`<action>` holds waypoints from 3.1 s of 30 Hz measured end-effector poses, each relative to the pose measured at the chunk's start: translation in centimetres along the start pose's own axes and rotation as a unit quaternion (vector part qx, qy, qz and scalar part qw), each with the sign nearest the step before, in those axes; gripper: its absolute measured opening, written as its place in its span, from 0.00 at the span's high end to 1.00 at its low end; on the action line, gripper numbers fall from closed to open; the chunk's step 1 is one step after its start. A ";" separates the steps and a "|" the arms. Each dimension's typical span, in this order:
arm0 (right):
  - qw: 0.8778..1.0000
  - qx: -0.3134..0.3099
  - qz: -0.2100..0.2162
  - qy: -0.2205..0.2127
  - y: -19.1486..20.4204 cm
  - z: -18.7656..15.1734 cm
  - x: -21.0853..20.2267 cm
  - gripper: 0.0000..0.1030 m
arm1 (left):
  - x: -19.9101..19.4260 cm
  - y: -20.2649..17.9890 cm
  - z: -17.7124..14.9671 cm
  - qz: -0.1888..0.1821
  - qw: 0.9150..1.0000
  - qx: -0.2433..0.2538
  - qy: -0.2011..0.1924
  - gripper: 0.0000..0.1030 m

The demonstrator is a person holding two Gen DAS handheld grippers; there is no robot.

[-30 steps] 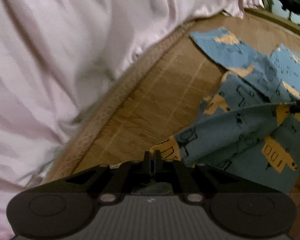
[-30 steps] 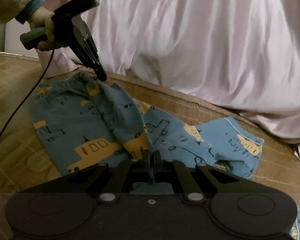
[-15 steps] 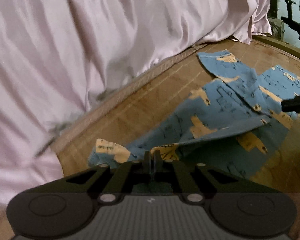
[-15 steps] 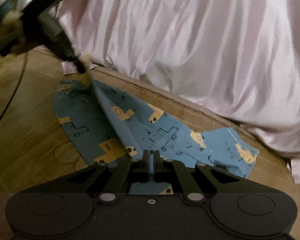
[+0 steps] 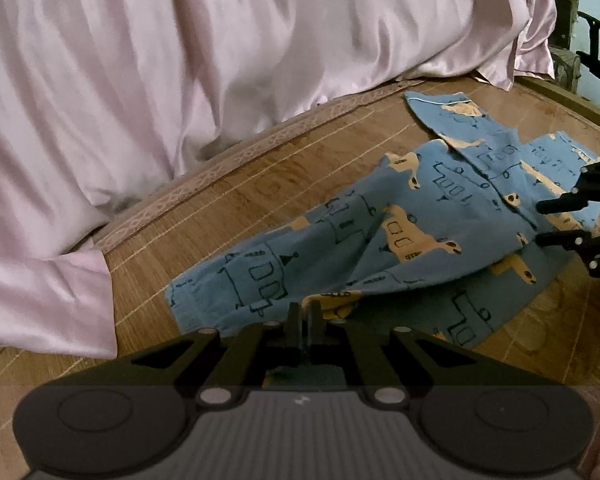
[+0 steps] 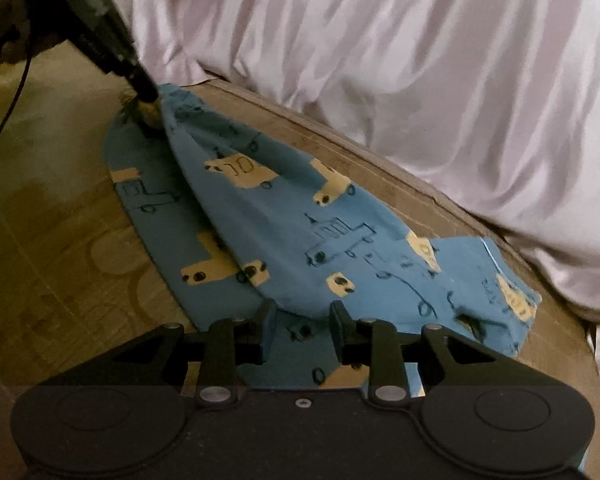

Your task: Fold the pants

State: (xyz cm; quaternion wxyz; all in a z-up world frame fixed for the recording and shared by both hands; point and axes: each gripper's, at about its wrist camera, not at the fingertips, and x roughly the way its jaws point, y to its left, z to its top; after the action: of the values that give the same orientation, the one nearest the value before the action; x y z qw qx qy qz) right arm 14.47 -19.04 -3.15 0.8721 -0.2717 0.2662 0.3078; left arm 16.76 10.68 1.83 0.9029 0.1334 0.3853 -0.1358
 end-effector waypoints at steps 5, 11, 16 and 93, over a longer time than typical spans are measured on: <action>1.000 0.001 -0.003 0.000 0.4 0.2 0.3 0.91 | -0.4 0.1 0.1 -0.006 1.000 -0.006 -0.001 0.98; 1.000 0.014 -0.001 -0.006 -0.3 0.4 0.1 1.00 | -0.7 0.0 0.4 -0.004 1.000 -0.008 -0.002 0.98; 0.999 0.022 -0.004 -0.023 -0.8 1.1 -1.6 1.00 | -1.6 -0.1 0.6 -0.004 1.000 -0.015 -0.011 0.98; 0.877 0.456 -0.061 0.139 -13.7 -9.8 -6.6 0.01 | 2.3 -9.4 3.2 -0.136 0.985 -0.103 -0.025 0.00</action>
State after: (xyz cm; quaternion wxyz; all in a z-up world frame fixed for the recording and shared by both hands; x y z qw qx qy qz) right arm 16.51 -36.97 -1.68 0.8703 0.1009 0.4787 0.0577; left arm 17.14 0.55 1.02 0.8945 -0.0170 0.3888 -0.2202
